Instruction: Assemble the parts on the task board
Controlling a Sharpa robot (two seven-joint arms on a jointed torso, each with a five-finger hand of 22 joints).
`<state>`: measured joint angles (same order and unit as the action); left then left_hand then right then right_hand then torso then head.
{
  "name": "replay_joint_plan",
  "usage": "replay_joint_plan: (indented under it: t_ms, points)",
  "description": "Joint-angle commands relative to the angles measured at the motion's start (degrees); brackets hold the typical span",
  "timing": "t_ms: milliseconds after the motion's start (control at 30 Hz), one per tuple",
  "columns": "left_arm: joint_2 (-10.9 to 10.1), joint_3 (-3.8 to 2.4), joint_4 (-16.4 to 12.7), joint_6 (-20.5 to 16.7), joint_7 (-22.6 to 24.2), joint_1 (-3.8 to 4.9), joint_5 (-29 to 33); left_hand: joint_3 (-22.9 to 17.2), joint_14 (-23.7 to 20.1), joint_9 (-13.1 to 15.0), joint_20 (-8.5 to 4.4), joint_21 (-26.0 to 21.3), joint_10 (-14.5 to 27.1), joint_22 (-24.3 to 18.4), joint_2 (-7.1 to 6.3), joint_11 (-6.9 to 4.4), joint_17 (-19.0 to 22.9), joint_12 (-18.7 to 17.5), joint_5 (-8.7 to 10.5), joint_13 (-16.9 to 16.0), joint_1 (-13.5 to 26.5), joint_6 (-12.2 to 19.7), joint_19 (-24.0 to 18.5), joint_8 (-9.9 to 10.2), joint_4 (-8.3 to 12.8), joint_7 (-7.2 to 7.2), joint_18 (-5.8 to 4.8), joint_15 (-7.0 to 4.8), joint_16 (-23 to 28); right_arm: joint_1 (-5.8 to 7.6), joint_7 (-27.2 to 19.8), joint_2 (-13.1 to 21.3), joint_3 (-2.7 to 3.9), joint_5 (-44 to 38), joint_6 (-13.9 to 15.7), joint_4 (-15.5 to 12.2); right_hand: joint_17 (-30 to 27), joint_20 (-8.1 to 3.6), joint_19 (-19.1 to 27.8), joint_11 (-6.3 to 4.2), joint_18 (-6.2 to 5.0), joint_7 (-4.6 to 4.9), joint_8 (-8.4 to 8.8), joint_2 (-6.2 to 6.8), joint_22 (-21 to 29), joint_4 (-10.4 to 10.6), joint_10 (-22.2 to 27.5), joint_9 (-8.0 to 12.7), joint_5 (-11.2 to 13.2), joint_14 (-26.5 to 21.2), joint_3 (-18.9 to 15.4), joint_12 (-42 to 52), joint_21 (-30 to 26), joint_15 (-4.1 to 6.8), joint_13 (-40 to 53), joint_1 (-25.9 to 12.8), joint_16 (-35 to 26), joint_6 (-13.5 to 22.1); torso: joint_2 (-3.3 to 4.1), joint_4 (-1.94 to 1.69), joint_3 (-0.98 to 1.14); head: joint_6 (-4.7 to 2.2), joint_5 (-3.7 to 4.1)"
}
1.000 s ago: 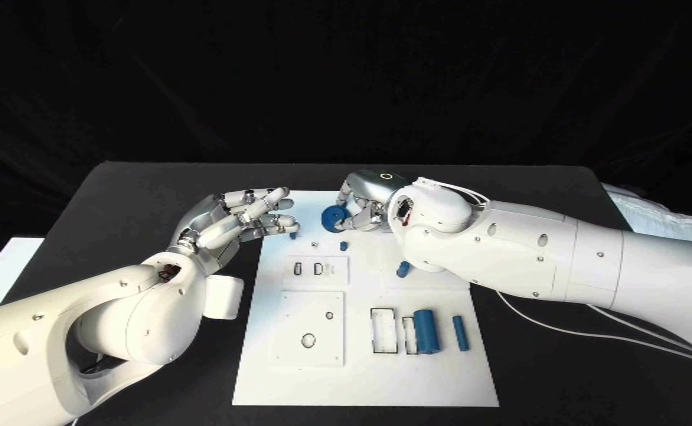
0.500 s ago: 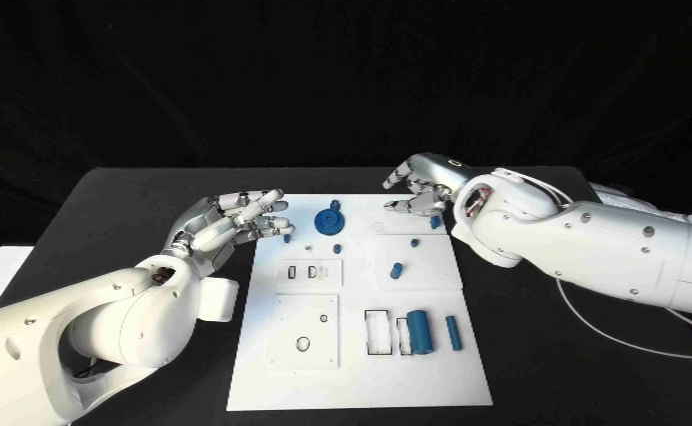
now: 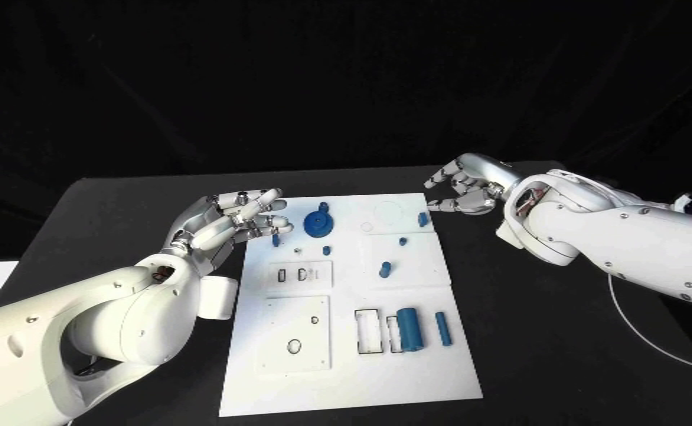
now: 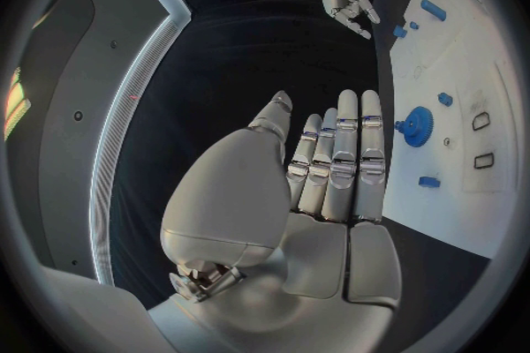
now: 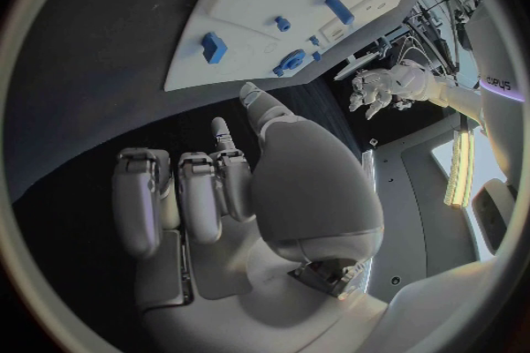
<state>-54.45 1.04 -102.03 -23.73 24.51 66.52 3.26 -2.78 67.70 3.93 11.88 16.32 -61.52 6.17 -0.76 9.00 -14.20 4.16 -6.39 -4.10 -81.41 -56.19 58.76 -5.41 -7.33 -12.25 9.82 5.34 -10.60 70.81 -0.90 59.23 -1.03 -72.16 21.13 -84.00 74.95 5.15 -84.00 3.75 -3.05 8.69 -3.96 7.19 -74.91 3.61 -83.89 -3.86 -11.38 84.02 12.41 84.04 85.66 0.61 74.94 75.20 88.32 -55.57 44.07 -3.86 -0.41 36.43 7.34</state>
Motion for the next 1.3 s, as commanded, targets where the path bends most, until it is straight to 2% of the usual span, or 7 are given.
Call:
replay_joint_plan:
  t_ms: [33,133,267,533,700,900,1300]
  points:
    - [0.3,-0.01,0.1,1.4,0.3,0.02,0.0,0.0,0.2,0.0,-0.09,-0.2,0.1,-0.1,0.38,-0.02,-0.1,-0.3,0.25,0.0,-0.4,0.1,0.5,0.3,0.4,0.03,0.66,0.27,0.2,-0.44,-3.4,-0.3,-0.03,2.5,-1.3,1.0,10.2,0.32,-1.1,0.05,0.89,0.20,0.32,0.02,-4.9,-0.3,-3.1,0.0,0.0,5.0,0.0,-0.2,0.0,-0.12,11.3,0.5,-0.1,0.2,0.04,0.33,0.51,0.04,-0.12]
    - [0.4,0.00,0.4,1.4,0.3,-0.01,0.0,0.0,0.2,0.0,-0.09,-0.2,0.1,-0.1,0.38,-0.02,-0.1,-0.3,0.25,0.0,-0.4,0.1,0.5,0.3,0.4,0.03,0.66,0.27,0.2,-1.05,-3.7,-0.6,-0.04,2.8,-1.5,1.7,10.2,0.32,-1.1,0.05,0.90,0.21,0.33,0.03,-4.9,-0.4,-3.1,0.1,0.0,5.0,0.0,-0.2,0.0,-0.12,11.3,0.5,-0.1,0.3,0.09,0.20,0.71,0.07,-0.04]
    - [0.5,0.01,0.8,1.4,0.3,-0.05,0.0,0.0,0.2,0.0,-0.09,-0.2,0.1,-0.1,0.38,-0.02,-0.1,-0.3,0.25,0.0,-0.4,0.1,0.5,0.3,0.4,0.03,0.66,0.27,0.2,-2.03,-3.9,-1.1,-0.05,3.0,-1.9,2.3,10.2,0.33,-1.1,0.05,0.89,0.21,0.33,0.05,-4.9,-0.4,-3.1,0.1,0.0,5.0,-0.1,-0.2,0.0,-0.12,11.3,0.5,-0.1,0.3,0.14,0.21,0.92,0.12,-0.20]
    - [0.6,0.02,1.1,1.4,0.3,-0.07,0.0,-0.1,0.2,0.0,-0.10,-0.2,0.0,-0.1,0.44,-0.05,-0.1,-0.3,0.25,0.0,-0.5,0.0,0.5,0.3,0.5,0.06,0.66,0.25,0.2,-3.14,-4.1,-2.1,-0.05,3.0,-2.1,3.5,10.2,0.33,-1.1,0.05,0.89,0.21,0.33,0.05,-4.9,-0.4,-3.1,0.1,0.0,5.0,-0.1,-0.2,0.0,-0.12,11.3,0.5,-0.1,0.3,0.10,0.21,0.84,0.29,-0.27]
    - [0.7,0.02,1.2,1.5,0.3,-0.08,0.0,-0.1,0.2,0.0,-0.10,-0.2,0.0,-0.1,0.44,-0.05,-0.1,-0.3,0.25,0.0,-0.5,0.0,0.5,0.3,0.5,0.06,0.66,0.25,0.2,-3.44,-4.1,-2.8,-0.04,3.0,-2.1,4.2,10.3,0.33,-1.1,0.06,0.90,0.22,0.34,0.06,-4.9,-0.4,-3.1,0.1,0.0,5.0,-0.1,-0.1,0.0,-0.12,11.3,0.6,-0.1,0.3,0.11,0.08,0.80,0.35,-0.22]
    - [0.7,0.02,1.2,1.5,0.3,-0.09,0.0,-0.1,0.2,0.0,-0.10,-0.2,0.0,-0.1,0.44,-0.05,-0.1,-0.3,0.25,0.0,-0.5,0.0,0.5,0.3,0.5,0.06,0.66,0.25,0.2,-3.80,-4.0,-3.5,-0.03,3.0,-2.2,4.8,10.4,0.34,-1.1,0.05,0.90,0.21,0.24,-0.17,-5.0,-0.6,-3.2,0.0,-0.2,5.0,-0.1,-0.1,0.0,-0.13,11.4,0.8,-0.1,0.2,0.14,0.09,0.79,0.44,-0.46]
    - [0.7,0.02,1.2,1.5,0.2,-0.10,0.0,-0.1,0.2,0.0,-0.12,-0.2,0.0,-0.1,0.50,-0.06,-0.2,-0.3,0.25,0.0,-0.6,0.0,0.5,0.4,0.6,0.07,0.67,0.23,0.3,-4.18,-3.7,-4.9,-0.03,2.7,-2.8,6.4,10.6,0.19,-1.2,-0.26,0.93,-0.13,-0.52,-2.07,-5.1,-2.0,-3.4,-0.3,0.5,5.1,1.1,0.4,0.1,0.11,11.7,2.4,0.0,-2.0,0.09,0.11,0.78,0.68,-0.39]
